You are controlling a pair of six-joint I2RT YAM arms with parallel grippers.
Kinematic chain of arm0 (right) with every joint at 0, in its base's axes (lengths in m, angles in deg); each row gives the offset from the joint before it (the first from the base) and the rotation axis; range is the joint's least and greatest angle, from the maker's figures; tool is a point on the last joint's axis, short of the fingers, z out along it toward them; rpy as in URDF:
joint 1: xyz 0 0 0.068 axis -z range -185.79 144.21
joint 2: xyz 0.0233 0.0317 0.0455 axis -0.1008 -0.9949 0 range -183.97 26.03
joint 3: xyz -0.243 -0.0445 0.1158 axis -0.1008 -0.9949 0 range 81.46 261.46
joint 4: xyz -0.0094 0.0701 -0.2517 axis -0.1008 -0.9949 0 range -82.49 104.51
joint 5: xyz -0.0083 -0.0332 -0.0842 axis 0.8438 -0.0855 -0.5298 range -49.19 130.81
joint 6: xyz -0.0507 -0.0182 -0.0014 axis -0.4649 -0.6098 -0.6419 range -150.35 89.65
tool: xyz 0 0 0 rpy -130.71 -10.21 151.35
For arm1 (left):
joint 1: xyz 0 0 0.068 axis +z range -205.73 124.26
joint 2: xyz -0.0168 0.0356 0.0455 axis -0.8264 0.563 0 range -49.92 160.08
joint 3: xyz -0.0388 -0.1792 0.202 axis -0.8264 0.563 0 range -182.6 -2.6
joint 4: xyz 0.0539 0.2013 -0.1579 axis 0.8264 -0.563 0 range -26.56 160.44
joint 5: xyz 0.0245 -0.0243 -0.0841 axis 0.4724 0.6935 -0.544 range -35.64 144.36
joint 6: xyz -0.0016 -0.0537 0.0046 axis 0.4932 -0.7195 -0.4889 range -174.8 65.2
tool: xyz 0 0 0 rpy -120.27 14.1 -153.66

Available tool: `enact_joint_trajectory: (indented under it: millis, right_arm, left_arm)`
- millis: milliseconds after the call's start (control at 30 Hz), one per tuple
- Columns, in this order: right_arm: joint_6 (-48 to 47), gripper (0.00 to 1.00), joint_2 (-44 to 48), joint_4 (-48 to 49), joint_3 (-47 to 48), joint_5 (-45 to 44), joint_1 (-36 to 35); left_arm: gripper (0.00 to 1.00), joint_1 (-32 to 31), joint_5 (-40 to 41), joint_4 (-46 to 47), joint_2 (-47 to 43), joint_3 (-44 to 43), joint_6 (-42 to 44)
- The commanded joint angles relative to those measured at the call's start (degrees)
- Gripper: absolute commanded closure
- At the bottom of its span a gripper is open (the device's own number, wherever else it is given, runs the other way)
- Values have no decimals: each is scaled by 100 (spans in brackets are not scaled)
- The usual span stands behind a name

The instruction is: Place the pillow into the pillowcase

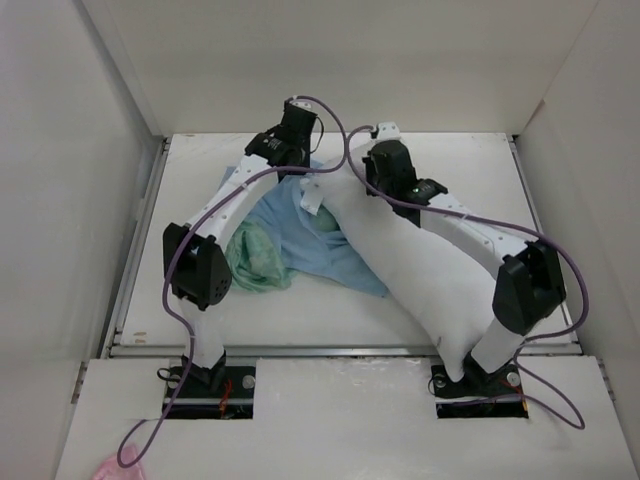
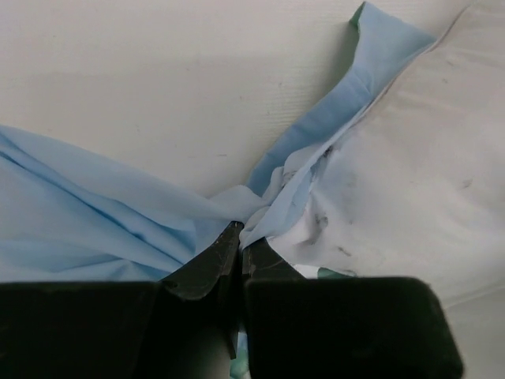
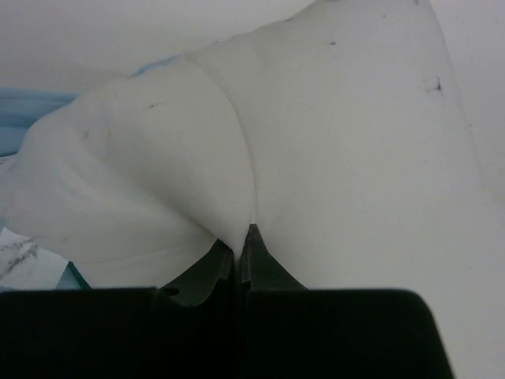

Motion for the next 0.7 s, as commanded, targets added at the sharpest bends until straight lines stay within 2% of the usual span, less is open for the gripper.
enact_joint_trajectory:
  millis: [0,100,200,367,467,533,567,600,633,667]
  right_arm:
    - [-531,100,599,453,-180,-552,-620]
    - [-533,100,926,771,-630,-573,-1218]
    - [-445,100,927,1175,-876,-186,-1412]
    - [-839,100,453,1755,-990,570,-1474]
    - [-1235,100,452,2246,-1586,1019,-1694]
    - [-1236,100,513,2555,-2077,855,-1747]
    - [-1140,91,592,2573,-2080,670,-1747]
    - [-1139,75,654,2417,-2080,538,-1747]
    - [-1139,50,750,2276,-1993,371,-1747]
    - [-1139,34,864,2153,-1862,117,-1695]
  left_arm:
    - [100,8,-228,33,99,-680,68]
    - [100,-44,-431,-371,732,-1900,139]
    - [100,-45,-703,-424,971,-2380,253]
    - [100,-45,-933,-170,769,-2135,253]
    - [100,-45,-828,-169,821,-2135,253]
    - [100,-45,-748,-169,873,-2135,191]
    - [100,-45,-679,-222,874,-2135,191]
    - [100,-45,-678,-222,874,-2039,113]
    - [100,-45,-608,-170,813,-1960,112]
    - [100,-45,-608,-100,812,-1889,112]
